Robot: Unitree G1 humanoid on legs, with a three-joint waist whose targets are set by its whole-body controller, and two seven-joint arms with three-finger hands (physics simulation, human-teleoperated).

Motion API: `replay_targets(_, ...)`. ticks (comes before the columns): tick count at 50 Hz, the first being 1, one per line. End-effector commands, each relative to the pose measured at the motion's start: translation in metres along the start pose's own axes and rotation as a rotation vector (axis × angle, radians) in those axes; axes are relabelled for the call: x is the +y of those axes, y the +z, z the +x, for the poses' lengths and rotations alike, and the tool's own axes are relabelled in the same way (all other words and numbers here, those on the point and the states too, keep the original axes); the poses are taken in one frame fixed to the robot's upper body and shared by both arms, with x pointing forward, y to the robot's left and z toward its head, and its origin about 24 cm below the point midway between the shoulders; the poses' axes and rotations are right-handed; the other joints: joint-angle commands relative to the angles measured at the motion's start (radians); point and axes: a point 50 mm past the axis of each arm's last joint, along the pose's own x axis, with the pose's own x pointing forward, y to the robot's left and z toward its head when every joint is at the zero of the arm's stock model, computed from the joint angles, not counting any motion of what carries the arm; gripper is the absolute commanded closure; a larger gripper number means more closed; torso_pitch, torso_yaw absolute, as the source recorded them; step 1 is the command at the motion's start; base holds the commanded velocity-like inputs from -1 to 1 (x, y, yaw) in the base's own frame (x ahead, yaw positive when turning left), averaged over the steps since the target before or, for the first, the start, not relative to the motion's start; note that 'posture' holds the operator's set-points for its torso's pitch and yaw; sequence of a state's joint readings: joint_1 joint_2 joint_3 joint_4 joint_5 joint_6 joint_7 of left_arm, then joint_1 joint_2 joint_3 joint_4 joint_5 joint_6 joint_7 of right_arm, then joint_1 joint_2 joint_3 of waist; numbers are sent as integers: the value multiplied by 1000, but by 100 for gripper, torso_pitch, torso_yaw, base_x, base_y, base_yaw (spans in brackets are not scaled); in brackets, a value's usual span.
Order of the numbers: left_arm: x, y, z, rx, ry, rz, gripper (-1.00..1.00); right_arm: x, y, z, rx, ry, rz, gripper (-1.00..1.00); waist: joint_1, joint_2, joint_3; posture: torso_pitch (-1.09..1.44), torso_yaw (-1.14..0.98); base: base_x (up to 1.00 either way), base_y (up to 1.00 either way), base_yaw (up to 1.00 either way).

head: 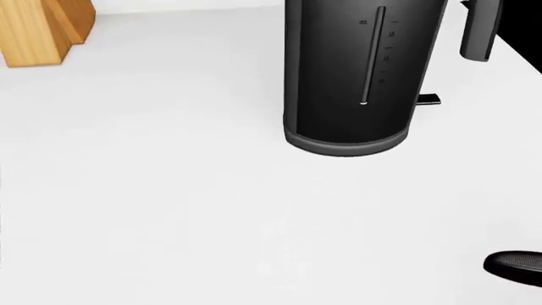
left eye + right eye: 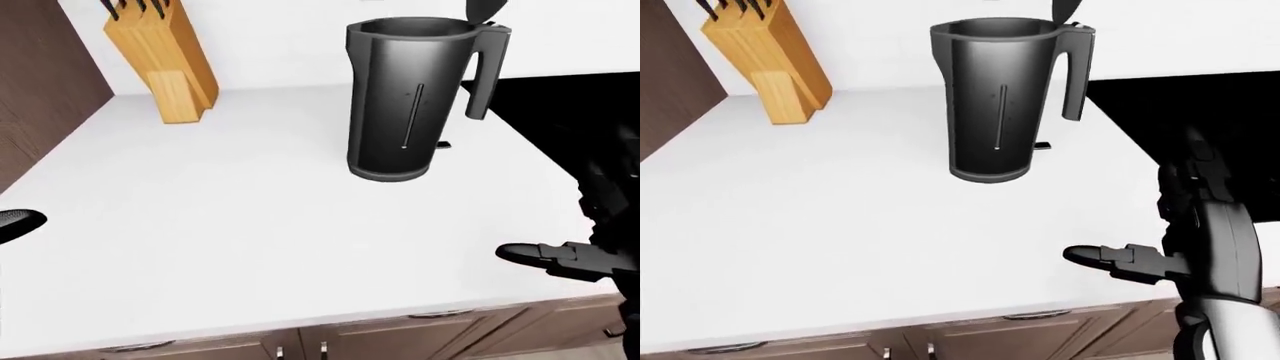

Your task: Close the lid of the electric kettle.

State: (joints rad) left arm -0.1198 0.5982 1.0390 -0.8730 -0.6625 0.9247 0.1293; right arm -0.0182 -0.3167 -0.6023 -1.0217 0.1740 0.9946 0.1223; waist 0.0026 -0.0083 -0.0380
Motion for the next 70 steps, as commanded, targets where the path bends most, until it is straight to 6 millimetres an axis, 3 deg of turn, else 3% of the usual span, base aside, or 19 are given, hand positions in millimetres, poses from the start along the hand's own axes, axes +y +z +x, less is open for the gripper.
replay_targets(1,0,10,0,-65,0,17,-100,-1,11,-2,-71,-11,-19,-96,1,2,-15,-18,0,0,0,0)
replay_targets(9,0,10,0,-65,3,18,-100,-1,11,-2,-71,-10,-20,-97,3,1,-77,-26,0,0,0,0)
replay_targets(22,1,11,-1,-68,9,22,-100,0,10,-2,-71,-10,-19,-96,12,-2,-201,-39,0,0,0,0)
replay_targets(32,1,10,-1,-68,13,23,-100,2,9,-2,-70,-8,-17,-96,14,-1,-259,-49,0,0,0,0)
replay_targets(45,3,14,0,-90,26,2,-100,1,11,-1,-73,-12,-19,-96,14,-1,-305,-58,0,0,0,0)
replay_targets(70,0,12,0,-97,24,17,-100,7,7,0,-55,2,-27,-96,11,-1,-318,-58,0,0,0,0)
